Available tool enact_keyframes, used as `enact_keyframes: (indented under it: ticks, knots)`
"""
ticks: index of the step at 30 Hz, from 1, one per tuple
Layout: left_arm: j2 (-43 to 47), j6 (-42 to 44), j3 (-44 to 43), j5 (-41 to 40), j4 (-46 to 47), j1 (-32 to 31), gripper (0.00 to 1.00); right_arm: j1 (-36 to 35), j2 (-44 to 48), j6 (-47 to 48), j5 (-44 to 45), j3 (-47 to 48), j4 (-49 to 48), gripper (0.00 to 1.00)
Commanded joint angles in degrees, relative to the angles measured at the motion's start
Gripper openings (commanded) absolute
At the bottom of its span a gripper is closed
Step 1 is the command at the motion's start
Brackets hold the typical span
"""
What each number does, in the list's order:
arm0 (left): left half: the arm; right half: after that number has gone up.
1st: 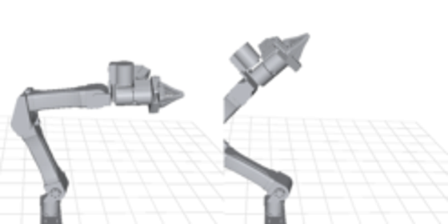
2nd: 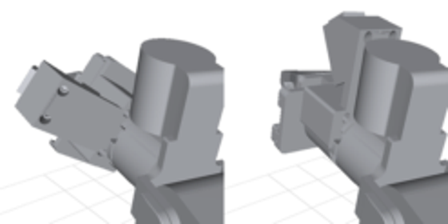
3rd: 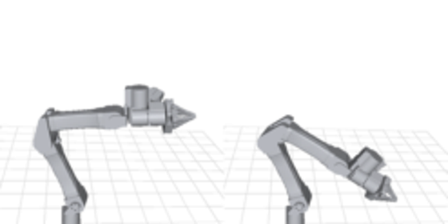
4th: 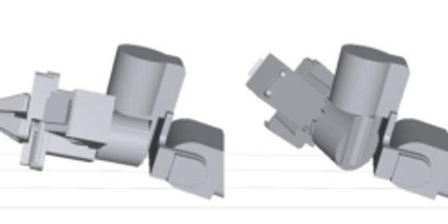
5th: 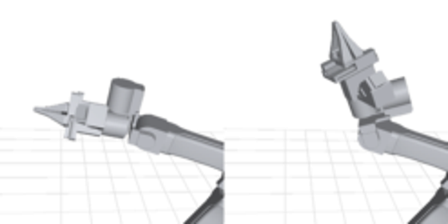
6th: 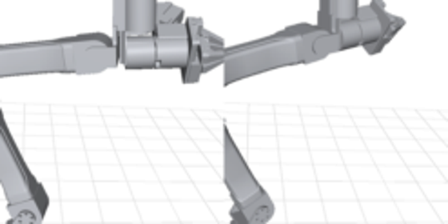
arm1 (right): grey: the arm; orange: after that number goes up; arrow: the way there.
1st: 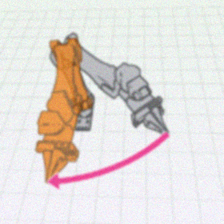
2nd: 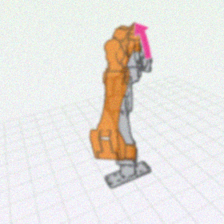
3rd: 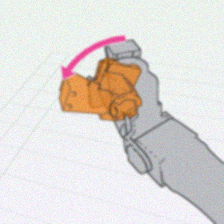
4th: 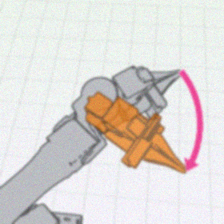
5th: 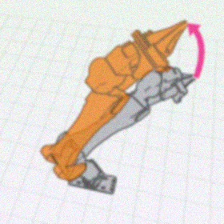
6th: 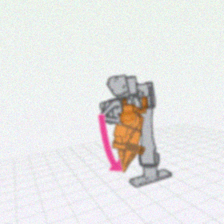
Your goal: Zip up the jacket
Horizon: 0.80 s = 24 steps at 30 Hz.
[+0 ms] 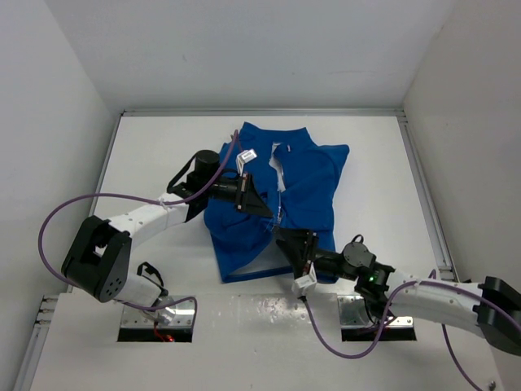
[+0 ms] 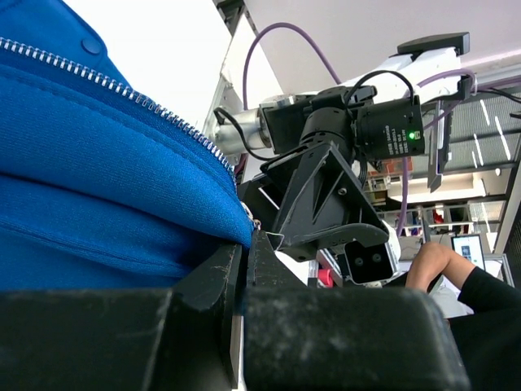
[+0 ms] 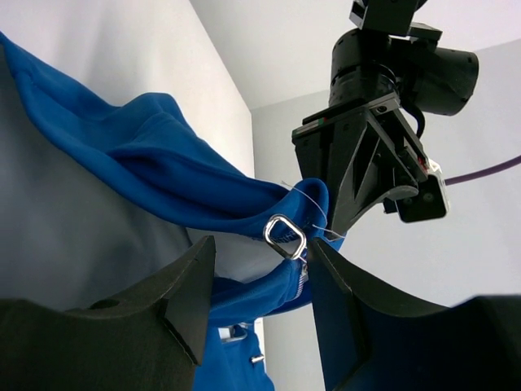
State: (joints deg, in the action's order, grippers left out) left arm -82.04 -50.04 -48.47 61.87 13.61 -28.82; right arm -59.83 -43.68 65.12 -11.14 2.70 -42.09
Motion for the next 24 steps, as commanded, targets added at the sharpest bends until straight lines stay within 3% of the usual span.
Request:
enact_keyframes:
  ticks: [1, 24]
  knots:
    - [0.83, -0.76, -1.45, 1.06, 3.09, -0.54, 0.0, -0.37, -1.05, 0.88, -0.82, 0.2, -4.49, 0.48]
    - [1.36, -0.76, -0.4, 0.54, 3.09, -1.06, 0.0, -0.02, -6.24, 2.99, -0.11, 3.8, -10.12, 0.43]
